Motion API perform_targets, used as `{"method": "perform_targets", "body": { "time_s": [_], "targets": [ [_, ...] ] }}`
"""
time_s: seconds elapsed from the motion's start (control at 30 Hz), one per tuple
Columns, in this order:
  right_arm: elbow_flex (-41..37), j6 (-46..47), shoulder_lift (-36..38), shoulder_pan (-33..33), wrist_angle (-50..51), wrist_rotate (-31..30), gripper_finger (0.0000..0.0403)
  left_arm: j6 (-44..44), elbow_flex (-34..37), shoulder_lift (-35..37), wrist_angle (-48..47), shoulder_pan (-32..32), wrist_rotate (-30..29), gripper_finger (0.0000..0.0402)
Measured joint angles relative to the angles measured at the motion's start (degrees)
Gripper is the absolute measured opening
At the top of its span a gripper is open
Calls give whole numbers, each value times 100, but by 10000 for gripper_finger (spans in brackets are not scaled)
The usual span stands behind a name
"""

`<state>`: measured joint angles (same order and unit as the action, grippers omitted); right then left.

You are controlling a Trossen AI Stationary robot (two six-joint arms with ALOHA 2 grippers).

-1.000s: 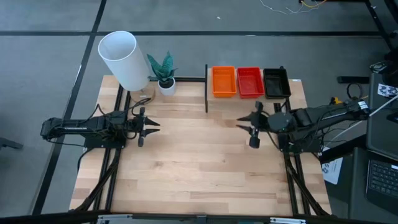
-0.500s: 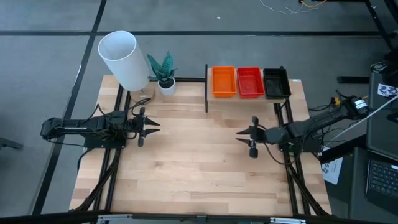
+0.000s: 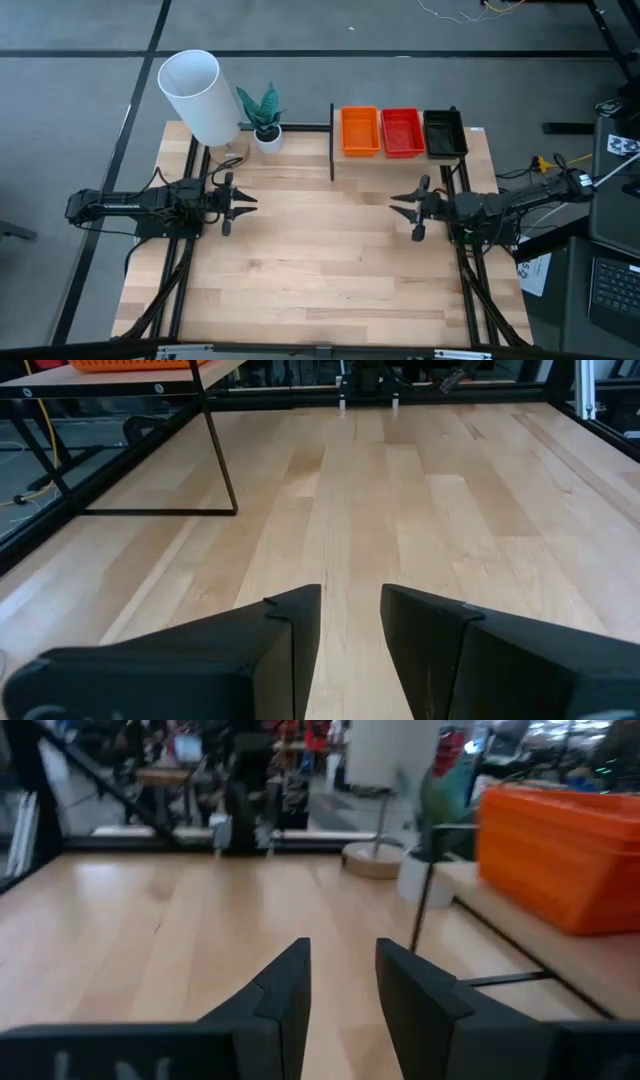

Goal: Stack baskets on shelf by color
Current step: Return to Home Position

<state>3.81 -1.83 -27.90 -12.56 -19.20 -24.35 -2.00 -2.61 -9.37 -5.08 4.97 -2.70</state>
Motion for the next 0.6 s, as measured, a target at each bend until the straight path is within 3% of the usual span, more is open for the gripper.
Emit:
{"method": "perform_targets", "body": {
  "time_s": [0.17, 0.6],
  "targets": [
    [-348, 4, 665, 280, -79, -2, 116, -1, 0, 0, 2, 0, 0, 101],
    [-341, -17, 1874, 346, -337, -5, 116, 0, 0, 0, 2, -4, -2, 101]
  ]
}}
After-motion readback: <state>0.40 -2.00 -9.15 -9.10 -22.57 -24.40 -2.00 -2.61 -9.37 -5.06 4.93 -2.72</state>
